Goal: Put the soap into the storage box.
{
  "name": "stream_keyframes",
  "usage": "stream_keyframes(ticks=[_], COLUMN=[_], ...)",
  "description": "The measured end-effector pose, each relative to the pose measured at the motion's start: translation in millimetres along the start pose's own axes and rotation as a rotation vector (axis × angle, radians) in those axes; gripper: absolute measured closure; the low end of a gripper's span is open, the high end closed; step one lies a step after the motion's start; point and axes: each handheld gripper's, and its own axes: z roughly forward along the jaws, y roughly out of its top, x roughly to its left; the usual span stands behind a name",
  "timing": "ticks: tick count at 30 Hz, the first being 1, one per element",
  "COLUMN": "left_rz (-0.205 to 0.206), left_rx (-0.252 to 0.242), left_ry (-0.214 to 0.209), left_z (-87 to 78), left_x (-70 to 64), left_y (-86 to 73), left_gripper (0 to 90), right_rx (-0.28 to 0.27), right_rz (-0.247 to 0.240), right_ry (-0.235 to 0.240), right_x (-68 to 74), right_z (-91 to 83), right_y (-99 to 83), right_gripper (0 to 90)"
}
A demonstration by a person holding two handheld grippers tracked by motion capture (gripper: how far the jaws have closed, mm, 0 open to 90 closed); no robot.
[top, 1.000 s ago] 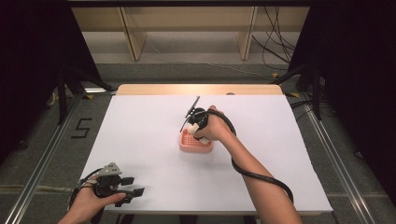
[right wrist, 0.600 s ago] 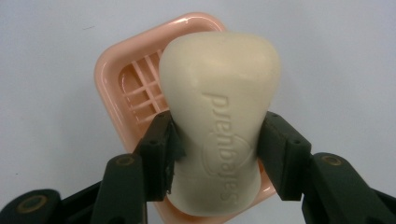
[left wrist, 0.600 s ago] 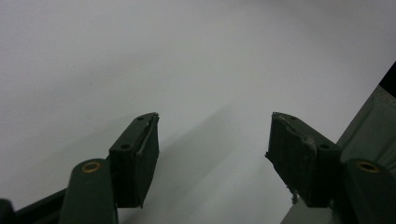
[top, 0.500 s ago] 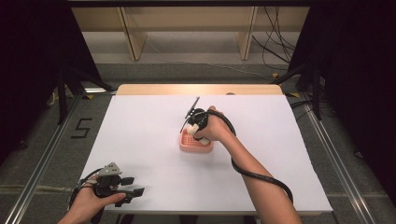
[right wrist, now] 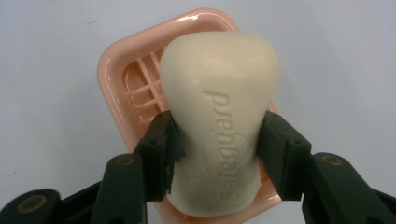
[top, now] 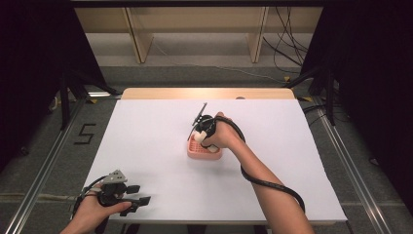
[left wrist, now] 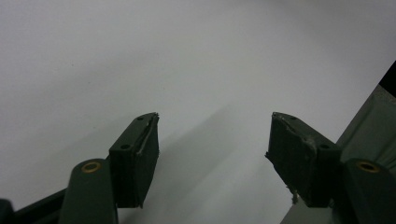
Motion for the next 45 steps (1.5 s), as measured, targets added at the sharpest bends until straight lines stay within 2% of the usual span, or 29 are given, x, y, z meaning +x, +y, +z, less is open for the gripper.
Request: stream_keyframes(ticks=[3,4,17,19,22,29,30,31,35,37,38,39,40,41,43,44,45], left_rz=[0.001,-0.001,-0.008,-0.008,-0.008,-0.001,0.002,-0.007,0.019,0.017,0.005,-0.004,0.017,0.002,0.0,-0.001,-0.001], left_rx=[0.002,0.0,0.007,0.007,0.006,-0.001,0.005,0.008,0.021,0.021,0.018,0.011,0.021,0.005,0.003,0.002,0.002], left_ry=[0.015,0.001,-0.003,-0.003,-0.002,-0.002,0.001,-0.001,0.001,0.001,0.0,-0.001,0.001,-0.001,-0.001,-0.001,-0.001], left_z=[-0.5,0.0,0.6,0.7,0.5,0.9,0.4,0.7,-0.6,-0.5,0.1,0.6,-0.4,0.8,0.9,0.8,0.8], left_x=[-0.8,0.0,0.1,0.1,0.2,-0.5,0.1,0.1,1.1,1.1,0.9,0.3,1.0,-0.2,-0.5,-0.6,-0.6], left_y=[0.1,0.0,-0.1,-0.1,-0.2,-0.1,0.1,0.0,0.3,0.3,0.1,0.1,0.4,0.1,0.1,0.0,0.0], left_gripper=[33.2,33.2,33.2,33.2,33.2,33.1,33.1,33.1,33.2,33.1,33.1,33.1,33.2,33.2,33.2,33.2,33.2], right_rx=[-0.001,0.001,0.005,0.0,0.014,0.004,0.004,-0.001,-0.003,-0.008,-0.01,-0.019,-0.024,-0.026,-0.036,-0.038,-0.048], right_rz=[-0.009,-0.002,-0.02,-0.05,-0.033,-0.036,-0.049,-0.05,-0.03,-0.036,-0.047,-0.042,-0.024,-0.013,-0.017,-0.003,-0.014], right_ry=[0.0,0.001,0.011,0.006,0.028,0.015,0.02,0.015,0.017,0.024,0.012,0.023,0.016,0.009,0.011,0.009,0.0], right_x=[-0.4,-0.1,-0.9,-2.4,1.0,1.4,0.0,-0.2,0.7,-0.4,-1.2,-1.1,0.2,0.8,0.9,2.3,1.6], right_z=[0.2,0.1,0.4,1.6,1.1,-3.7,-4.2,-4.5,-6.0,-7.0,-7.4,-8.2,-10.8,-12.0,-14.4,-16.0,-16.9], right_y=[-0.1,0.0,0.2,-0.3,0.6,1.0,-0.1,-0.6,-2.0,-3.0,-3.8,-4.2,-4.8,-5.3,-7.0,-8.1,-8.7], right_gripper=[50.4,50.4,50.3,50.1,49.8,51.5,51.7,51.8,51.9,52.0,52.0,52.2,53.1,53.7,57.5,59.5,61.1])
